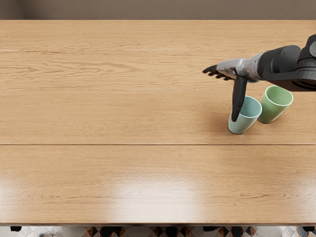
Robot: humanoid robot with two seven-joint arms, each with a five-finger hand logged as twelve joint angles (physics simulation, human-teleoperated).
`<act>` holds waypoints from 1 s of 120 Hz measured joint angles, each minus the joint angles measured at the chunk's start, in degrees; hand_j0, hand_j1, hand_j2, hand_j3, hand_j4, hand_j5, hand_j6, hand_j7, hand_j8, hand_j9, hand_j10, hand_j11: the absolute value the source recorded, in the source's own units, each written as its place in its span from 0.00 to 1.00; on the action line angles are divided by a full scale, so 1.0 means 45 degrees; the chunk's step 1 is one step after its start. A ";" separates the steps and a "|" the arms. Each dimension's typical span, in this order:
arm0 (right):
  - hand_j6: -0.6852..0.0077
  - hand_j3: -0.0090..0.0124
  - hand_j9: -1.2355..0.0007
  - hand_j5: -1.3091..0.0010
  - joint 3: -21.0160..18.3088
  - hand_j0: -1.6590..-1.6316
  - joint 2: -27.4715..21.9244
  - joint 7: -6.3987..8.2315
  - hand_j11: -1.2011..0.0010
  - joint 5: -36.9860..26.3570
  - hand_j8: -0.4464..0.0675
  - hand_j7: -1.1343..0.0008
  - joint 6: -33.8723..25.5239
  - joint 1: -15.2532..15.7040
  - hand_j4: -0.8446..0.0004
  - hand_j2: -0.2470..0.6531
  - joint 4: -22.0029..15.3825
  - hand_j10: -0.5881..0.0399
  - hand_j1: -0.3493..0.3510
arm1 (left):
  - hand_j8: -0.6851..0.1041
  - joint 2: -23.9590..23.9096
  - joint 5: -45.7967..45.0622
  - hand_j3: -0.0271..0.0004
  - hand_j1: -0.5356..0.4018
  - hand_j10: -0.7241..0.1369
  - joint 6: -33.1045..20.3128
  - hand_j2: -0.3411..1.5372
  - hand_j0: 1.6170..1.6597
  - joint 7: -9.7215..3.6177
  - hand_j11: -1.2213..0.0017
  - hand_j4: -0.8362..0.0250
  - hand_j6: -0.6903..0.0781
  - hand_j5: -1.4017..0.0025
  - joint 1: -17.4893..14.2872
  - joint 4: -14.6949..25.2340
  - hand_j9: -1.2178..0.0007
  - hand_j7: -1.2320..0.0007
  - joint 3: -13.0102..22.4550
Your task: Pick up cup and place in cup with right hand
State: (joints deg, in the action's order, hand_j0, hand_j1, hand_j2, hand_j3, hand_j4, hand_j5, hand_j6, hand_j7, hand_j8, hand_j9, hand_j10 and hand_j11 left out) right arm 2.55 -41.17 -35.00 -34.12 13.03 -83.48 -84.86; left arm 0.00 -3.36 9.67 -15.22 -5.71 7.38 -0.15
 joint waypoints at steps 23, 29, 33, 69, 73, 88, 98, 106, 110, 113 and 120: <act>0.98 0.42 1.00 1.00 -0.0177 0.04 -0.0634 0.0000 1.00 -0.0975 0.86 1.00 -0.1092 0.0476 1.00 0.27 -0.0985 0.93 0.00 | 0.87 0.0000 0.0004 0.99 0.94 0.84 0.0000 0.18 0.96 0.0001 1.00 0.97 0.90 1.00 0.0020 0.0000 1.00 1.00 -0.0013; 0.98 0.42 0.99 0.99 -0.0222 0.04 -0.0712 0.0000 0.99 -0.1283 0.85 0.99 -0.1479 0.0678 0.99 0.27 -0.1120 0.93 0.01 | 0.87 0.0000 0.0005 0.99 0.94 0.84 0.0000 0.18 0.96 0.0002 1.00 0.97 0.90 1.00 0.0020 0.0000 1.00 1.00 -0.0019; 0.97 0.42 0.99 0.99 -0.0257 0.04 -0.0745 0.0000 0.99 -0.1434 0.84 0.99 -0.1717 0.0800 0.98 0.27 -0.1184 0.92 0.02 | 0.87 0.0000 0.0005 0.99 0.94 0.84 0.0000 0.18 0.96 0.0003 1.00 0.97 0.90 1.00 0.0020 0.0000 1.00 1.00 -0.0020; 0.91 0.42 0.95 0.95 -0.0347 0.04 -0.1227 0.0000 0.95 -0.2584 0.77 0.94 -0.2809 0.1707 0.94 0.27 -0.1951 0.85 0.08 | 0.87 0.0000 0.0005 0.98 0.94 0.84 0.0000 0.18 0.96 0.0002 1.00 0.97 0.90 1.00 0.0020 0.0000 1.00 1.00 -0.0019; 0.90 0.42 0.94 0.94 -0.0349 0.04 -0.1252 0.0000 0.94 -0.2768 0.75 0.93 -0.2947 0.1844 0.93 0.26 -0.1980 0.84 0.10 | 0.87 0.0000 0.0005 0.98 0.94 0.84 0.0000 0.18 0.96 -0.0002 1.00 0.97 0.90 1.00 0.0028 0.0000 1.00 1.00 -0.0022; 0.86 0.42 0.91 0.92 -0.0352 0.04 -0.1296 0.0000 0.91 -0.3259 0.70 0.90 -0.3344 0.2267 0.90 0.26 -0.2034 0.80 0.14 | 0.87 0.0000 0.0005 0.98 0.94 0.84 0.0000 0.18 0.96 0.0000 1.00 0.97 0.90 1.00 0.0117 0.0000 1.00 1.00 -0.0026; 0.84 0.42 0.90 0.90 -0.0353 0.04 -0.1300 0.0000 0.90 -0.3549 0.67 0.89 -0.3585 0.2475 0.88 0.26 -0.1998 0.78 0.16 | 0.87 0.0000 0.0005 0.98 0.94 0.84 0.0000 0.18 0.96 0.0001 1.00 0.97 0.90 1.00 0.0117 0.0000 1.00 1.00 -0.0027; 0.83 0.42 0.89 0.90 -0.0353 0.04 -0.1294 0.0000 0.89 -0.3728 0.65 0.88 -0.3721 0.2587 0.87 0.25 -0.1938 0.76 0.18 | 0.87 0.0000 0.0005 0.98 0.94 0.84 0.0000 0.18 0.96 -0.0001 1.00 0.97 0.90 1.00 0.0117 0.0000 1.00 1.00 -0.0028; 0.82 0.42 0.88 0.89 -0.0352 0.04 -0.1277 0.0000 0.88 -0.3862 0.65 0.87 -0.3778 0.2665 0.86 0.25 -0.1889 0.76 0.19 | 0.87 0.0000 0.0005 0.98 0.94 0.84 -0.0002 0.18 0.96 0.0000 1.00 0.97 0.90 1.00 0.0126 0.0000 1.00 1.00 -0.0028; 0.82 0.42 0.88 0.89 -0.0351 0.04 -0.1261 0.0000 0.88 -0.3958 0.64 0.87 -0.3810 0.2718 0.86 0.25 -0.1848 0.75 0.19 | 0.87 0.0000 0.0005 0.98 0.94 0.84 -0.0005 0.18 0.96 0.0000 1.00 0.97 0.90 1.00 0.0130 0.0000 1.00 1.00 -0.0025; 0.80 0.42 0.87 0.88 -0.0343 0.04 -0.1236 0.0000 0.87 -0.4181 0.62 0.86 -0.3868 0.2825 0.85 0.25 -0.1766 0.73 0.21 | 0.87 0.0000 0.0005 0.98 0.94 0.84 -0.0011 0.18 0.96 0.0000 1.00 0.97 0.90 1.00 0.0117 0.0000 1.00 1.00 -0.0027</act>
State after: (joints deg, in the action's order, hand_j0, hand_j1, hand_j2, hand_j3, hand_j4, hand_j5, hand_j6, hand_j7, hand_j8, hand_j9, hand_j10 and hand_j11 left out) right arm 1.00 -46.73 -35.00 -52.93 -4.38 -70.77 -92.81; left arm 0.00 -3.34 9.62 -15.22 -5.18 7.38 -0.27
